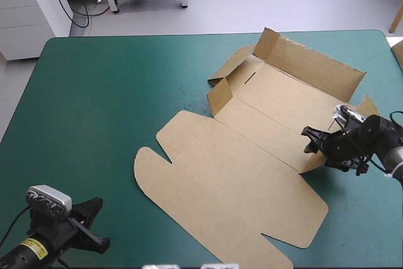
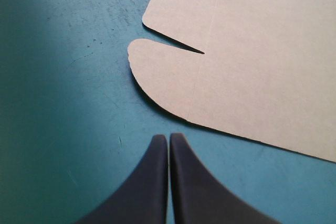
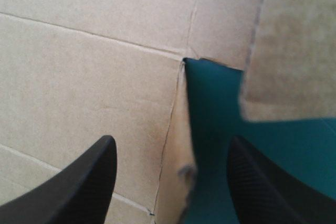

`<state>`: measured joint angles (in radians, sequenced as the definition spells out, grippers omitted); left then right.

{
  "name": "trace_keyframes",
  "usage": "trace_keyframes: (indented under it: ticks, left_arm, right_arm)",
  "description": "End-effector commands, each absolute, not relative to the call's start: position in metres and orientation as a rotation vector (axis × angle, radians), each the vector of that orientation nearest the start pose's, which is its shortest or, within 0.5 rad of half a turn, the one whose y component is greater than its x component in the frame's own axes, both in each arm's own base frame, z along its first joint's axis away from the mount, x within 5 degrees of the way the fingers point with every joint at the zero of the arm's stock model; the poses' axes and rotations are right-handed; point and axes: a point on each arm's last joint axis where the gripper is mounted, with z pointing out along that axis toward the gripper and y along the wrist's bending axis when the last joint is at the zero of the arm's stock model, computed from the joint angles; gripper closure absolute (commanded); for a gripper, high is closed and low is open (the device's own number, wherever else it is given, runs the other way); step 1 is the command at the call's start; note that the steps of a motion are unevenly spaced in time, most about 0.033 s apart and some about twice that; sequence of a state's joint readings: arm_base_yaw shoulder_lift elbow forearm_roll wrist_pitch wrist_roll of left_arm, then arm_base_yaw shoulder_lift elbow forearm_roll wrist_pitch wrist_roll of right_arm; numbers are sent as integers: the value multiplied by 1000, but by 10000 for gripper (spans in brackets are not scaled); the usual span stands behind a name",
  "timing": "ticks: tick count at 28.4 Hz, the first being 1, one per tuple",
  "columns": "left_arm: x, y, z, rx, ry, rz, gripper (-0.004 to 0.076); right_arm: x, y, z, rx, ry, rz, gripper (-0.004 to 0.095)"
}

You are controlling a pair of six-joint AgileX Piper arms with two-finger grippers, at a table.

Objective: Fold the box

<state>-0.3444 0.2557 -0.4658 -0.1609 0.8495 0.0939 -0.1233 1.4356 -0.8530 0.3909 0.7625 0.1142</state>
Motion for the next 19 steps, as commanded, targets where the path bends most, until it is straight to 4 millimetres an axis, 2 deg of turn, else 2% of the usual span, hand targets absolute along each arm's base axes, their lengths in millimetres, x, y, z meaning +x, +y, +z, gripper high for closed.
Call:
trace_keyframes:
  ticks: [1, 5, 7, 13, 19]
  left_arm:
    - [44, -28, 291, 402, 2016, -362, 731]
    - [44, -28, 291, 403, 2016, -357, 731]
    - [44, -28, 291, 403, 2016, -357, 731]
    - [44, -28, 291, 403, 2016, -357, 731]
    - [44, -28, 291, 403, 2016, -357, 731]
  right_arm:
    - [272, -8, 243, 629, 2647, 458, 447]
    - [277, -8, 256, 574, 2654, 462, 737]
    - [278, -7, 262, 507, 2669, 458, 912]
    - [275, -7, 264, 447, 2723, 451, 918]
    - [278, -15, 273, 336, 2735, 297, 918]
